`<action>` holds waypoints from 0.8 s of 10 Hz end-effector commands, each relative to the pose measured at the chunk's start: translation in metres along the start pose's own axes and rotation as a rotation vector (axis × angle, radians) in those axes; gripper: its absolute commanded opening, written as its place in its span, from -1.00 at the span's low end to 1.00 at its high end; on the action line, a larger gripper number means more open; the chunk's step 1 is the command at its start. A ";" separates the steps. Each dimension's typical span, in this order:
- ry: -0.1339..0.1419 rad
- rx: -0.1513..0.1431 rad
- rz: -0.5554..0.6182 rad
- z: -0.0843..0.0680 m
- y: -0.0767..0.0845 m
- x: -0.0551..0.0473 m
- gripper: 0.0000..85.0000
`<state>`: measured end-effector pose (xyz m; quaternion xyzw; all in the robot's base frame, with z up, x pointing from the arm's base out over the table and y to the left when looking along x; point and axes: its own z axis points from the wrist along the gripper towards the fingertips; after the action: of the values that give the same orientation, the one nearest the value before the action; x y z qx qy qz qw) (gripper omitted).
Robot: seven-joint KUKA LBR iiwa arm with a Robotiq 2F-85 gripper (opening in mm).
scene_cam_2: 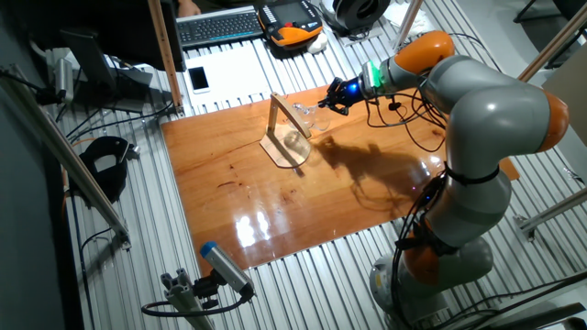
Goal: Put the cup on the cup rack
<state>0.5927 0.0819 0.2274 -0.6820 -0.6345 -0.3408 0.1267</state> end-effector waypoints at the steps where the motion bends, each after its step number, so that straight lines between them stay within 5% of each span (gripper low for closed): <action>1: -0.012 -0.006 -0.004 0.001 0.000 0.000 -1.00; 8: -0.051 -0.052 0.001 0.004 0.000 0.000 -1.00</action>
<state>0.5941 0.0841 0.2248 -0.6939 -0.6278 -0.3400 0.0932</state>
